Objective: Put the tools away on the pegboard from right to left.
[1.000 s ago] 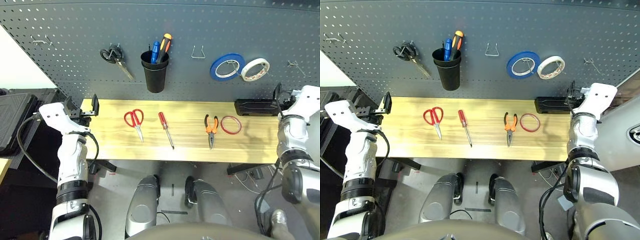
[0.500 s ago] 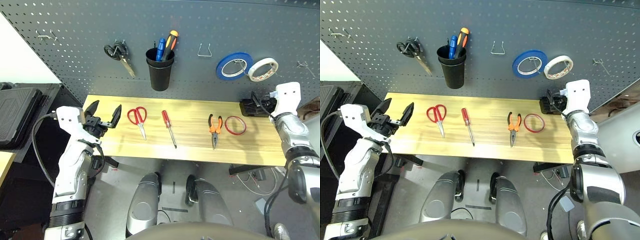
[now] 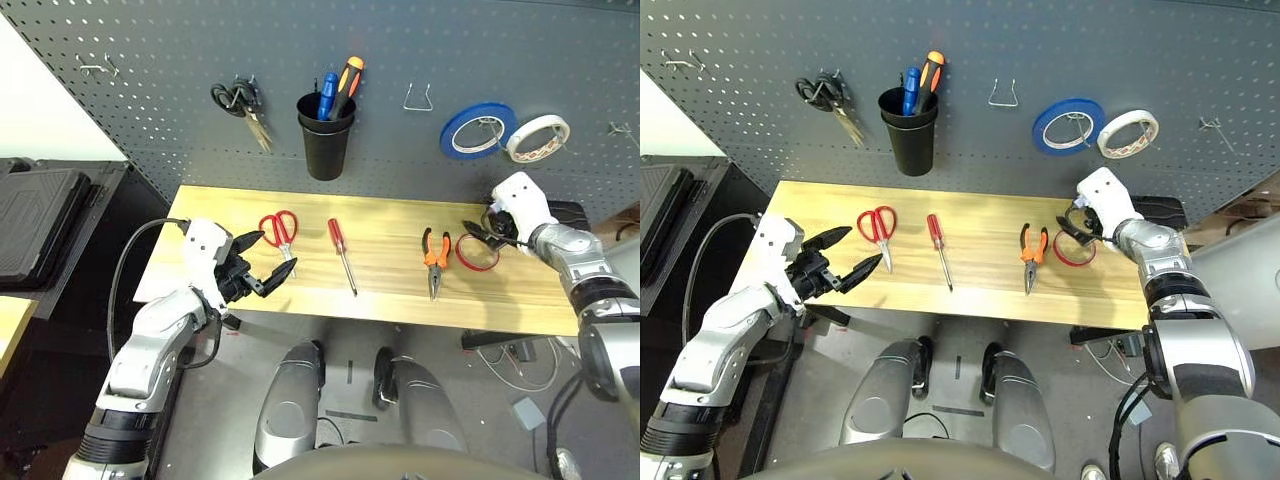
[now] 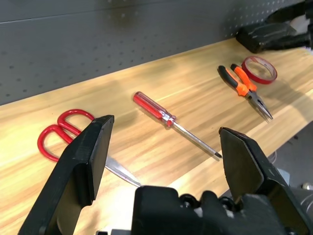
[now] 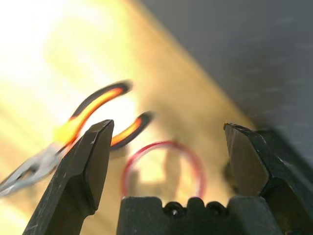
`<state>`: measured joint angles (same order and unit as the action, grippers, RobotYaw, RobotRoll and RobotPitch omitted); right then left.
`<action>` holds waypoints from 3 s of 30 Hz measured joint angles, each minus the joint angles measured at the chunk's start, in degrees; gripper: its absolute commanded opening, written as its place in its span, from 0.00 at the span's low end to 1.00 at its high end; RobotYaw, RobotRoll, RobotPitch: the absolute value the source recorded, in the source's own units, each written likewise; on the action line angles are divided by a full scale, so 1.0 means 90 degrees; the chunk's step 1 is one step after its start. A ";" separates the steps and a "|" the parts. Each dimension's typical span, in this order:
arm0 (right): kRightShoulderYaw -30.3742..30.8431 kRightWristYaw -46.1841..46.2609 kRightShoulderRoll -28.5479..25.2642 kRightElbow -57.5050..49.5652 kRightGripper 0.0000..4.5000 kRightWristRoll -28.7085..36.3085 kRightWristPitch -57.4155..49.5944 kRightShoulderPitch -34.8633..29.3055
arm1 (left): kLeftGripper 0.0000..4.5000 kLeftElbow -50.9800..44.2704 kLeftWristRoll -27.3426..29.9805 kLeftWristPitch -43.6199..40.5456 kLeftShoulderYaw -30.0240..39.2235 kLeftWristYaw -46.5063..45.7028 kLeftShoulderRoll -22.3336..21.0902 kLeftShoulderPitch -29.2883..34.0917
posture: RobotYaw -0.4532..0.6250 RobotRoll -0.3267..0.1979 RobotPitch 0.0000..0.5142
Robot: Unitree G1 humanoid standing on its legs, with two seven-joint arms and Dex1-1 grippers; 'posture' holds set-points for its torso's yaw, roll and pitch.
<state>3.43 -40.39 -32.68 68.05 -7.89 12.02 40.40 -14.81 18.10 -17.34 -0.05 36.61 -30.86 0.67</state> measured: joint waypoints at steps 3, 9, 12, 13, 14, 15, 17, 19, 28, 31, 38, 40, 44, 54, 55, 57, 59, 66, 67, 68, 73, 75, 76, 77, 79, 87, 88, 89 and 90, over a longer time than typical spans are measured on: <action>0.0168 -0.0233 -0.0022 0.0141 1.00 -0.0185 -0.0200 0.0146 | 1.00 -0.0066 0.0001 -0.0106 0.0007 0.0040 -0.0121 -0.0020 | 0.79 0.62 0.48; 0.0482 -0.0282 -0.0056 0.0439 1.00 -0.0560 -0.0477 0.0258 | 1.00 -0.0346 0.0004 -0.0322 0.0014 0.0060 -0.0214 0.0008 | 0.81 0.62 0.53; 0.0553 -0.0241 -0.0055 0.0500 1.00 -0.0674 -0.0722 0.0391 | 1.00 -0.0548 0.0010 -0.0451 0.0030 0.0059 -0.0247 0.0096 | 0.81 0.62 0.55; 0.0561 -0.0227 -0.0051 0.0506 1.00 -0.0710 -0.0773 0.0413 | 1.00 -0.0595 0.0015 -0.0487 0.0040 0.0059 -0.0261 0.0116 | 0.82 0.62 0.56; 0.0565 -0.0214 -0.0042 0.0521 1.00 -0.0726 -0.0836 0.0425 | 1.00 -0.0647 0.0017 -0.0531 0.0072 0.0059 -0.0275 0.0145 | 0.82 0.62 0.58; 0.0586 -0.0187 -0.0016 0.0561 1.00 -0.0762 -0.0921 0.0427 | 1.00 -0.0749 0.0020 -0.0587 0.0126 0.0059 -0.0309 0.0195 | 0.82 0.62 0.58; 0.0646 -0.0160 0.0061 0.0647 1.00 -0.0793 -0.1062 0.0425 | 1.00 -0.0843 0.0037 -0.0679 0.0197 0.0058 -0.0355 0.0256 | 0.83 0.62 0.60; 0.0709 -0.0152 0.0170 0.0704 1.00 -0.0844 -0.1203 0.0424 | 1.00 -0.0943 0.0068 -0.0783 0.0256 0.0057 -0.0365 0.0288 | 0.84 0.62 0.61; 0.0766 0.0073 0.0313 0.0733 0.55 -0.0910 -0.1853 0.0449 | 1.00 -0.1398 0.0214 -0.1140 0.0488 0.0031 -0.0465 0.0452 | 0.85 0.62 0.63; 0.0789 0.0284 0.0328 0.0729 0.32 -0.0940 -0.1861 0.0435 | 1.00 -0.1508 0.0239 -0.1169 0.0523 0.0009 -0.0464 0.0460 | 0.85 0.62 0.63; 0.0746 0.1180 0.0232 0.0623 0.01 -0.1000 -0.1235 0.0096 | 1.00 -0.1509 0.0314 -0.0989 0.0624 0.0055 -0.0377 0.0464 | 0.83 0.62 0.59; 0.0632 0.1497 0.0175 0.0555 0.01 -0.0957 -0.1075 -0.0058 | 1.00 -0.1511 0.0379 -0.0841 0.0620 0.0145 -0.0342 0.0483 | 0.83 0.62 0.58; 0.0278 0.2161 0.0113 0.0193 0.01 -0.0727 -0.0619 -0.0529 | 1.00 -0.1566 0.0587 -0.0646 0.0565 0.0293 -0.0201 0.0495 | 0.81 0.62 0.54; -0.0226 0.3509 -0.0051 -0.0833 0.01 -0.0482 0.0620 -0.1688 | 1.00 -0.2014 0.1049 -0.0593 0.0080 0.0798 -0.0206 0.0090 | 0.74 0.62 0.45; -0.0284 0.3687 -0.0051 -0.0926 0.01 -0.0452 0.0800 -0.1852 | 1.00 -0.2041 0.1097 -0.0592 0.0021 0.0868 -0.0208 -0.0027 | 0.73 0.62 0.44; -0.0447 0.4061 -0.0043 -0.1145 0.01 -0.0412 0.1192 -0.2199 | 1.00 -0.2078 0.1142 -0.0597 -0.0076 0.0955 -0.0210 -0.0233 | 0.72 0.62 0.42; -0.0559 0.4363 -0.0035 -0.1303 0.01 -0.0361 0.1539 -0.2479 | 1.00 -0.2100 0.1218 -0.0598 -0.0140 0.1016 -0.0211 -0.0370 | 0.71 0.62 0.42; -0.0977 0.5245 -0.0094 -0.1416 0.01 -0.0300 0.2769 -0.3217 | 1.00 -0.2093 0.1267 -0.0522 -0.0348 0.1163 -0.0078 -0.0967 | 0.68 0.62 0.38; -0.1000 0.5317 -0.0136 -0.1414 0.01 -0.0302 0.2903 -0.3264 | 1.00 -0.2095 0.1270 -0.0513 -0.0379 0.1163 -0.0047 -0.1064 | 0.68 0.62 0.37; -0.1037 0.5404 -0.0224 -0.1415 0.01 -0.0303 0.3105 -0.3320 | 1.00 -0.2097 0.1272 -0.0503 -0.0400 0.1161 0.0005 -0.1172 | 0.68 0.62 0.37; -0.1362 0.5569 -0.0570 -0.1385 0.01 -0.0192 0.3844 -0.3408 | 1.00 -0.2083 0.1253 -0.0462 -0.0508 0.1066 0.0201 -0.1460 | 0.65 0.62 0.37; -0.1503 0.5510 -0.0590 -0.1375 0.01 -0.0031 0.4079 -0.3399 | 1.00 -0.2018 0.1191 -0.0388 -0.0548 0.0972 0.0321 -0.1607 | 0.64 0.62 0.37; -0.1549 0.5444 -0.0593 -0.1375 0.01 0.0059 0.4154 -0.3387 | 1.00 -0.1981 0.1130 -0.0363 -0.0565 0.0926 0.0339 -0.1666 | 0.63 0.62 0.38; -0.1603 0.5333 -0.0602 -0.1377 0.01 0.0161 0.4203 -0.3342 | 1.00 -0.1941 0.1044 -0.0341 -0.0574 0.0867 0.0349 -0.1722 | 0.63 0.62 0.38; -0.1712 0.5090 -0.0673 -0.1409 0.01 0.0368 0.4256 -0.3192 | 1.00 -0.1772 0.0900 -0.0288 -0.0591 0.0745 0.0377 -0.1820 | 0.62 0.62 0.38; -0.1846 0.4359 -0.1034 -0.1435 0.01 0.0758 0.4119 -0.2356 | 1.00 -0.1465 0.0644 -0.0242 -0.0639 0.0582 0.0417 -0.1959 | 0.59 0.62 0.39; -0.1846 0.4232 -0.1053 -0.1383 0.01 0.0792 0.4010 -0.2197 | 1.00 -0.1447 0.0602 -0.0225 -0.0658 0.0570 0.0435 -0.1974 | 0.59 0.62 0.39; -0.1844 0.4120 -0.1059 -0.1339 0.01 0.0808 0.3918 -0.2059 | 1.00 -0.1425 0.0572 -0.0204 -0.0676 0.0555 0.0453 -0.1984 | 0.59 0.62 0.39; -0.1838 0.3995 -0.1061 -0.1271 0.01 0.0810 0.3782 -0.1907 | 1.00 -0.1383 0.0543 -0.0189 -0.0690 0.0547 0.0470 -0.1996 | 0.59 0.62 0.40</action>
<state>-13.12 -4.43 -42.23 56.60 -0.61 46.06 23.24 -27.26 22.99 -19.04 -6.26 41.53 -26.63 -17.29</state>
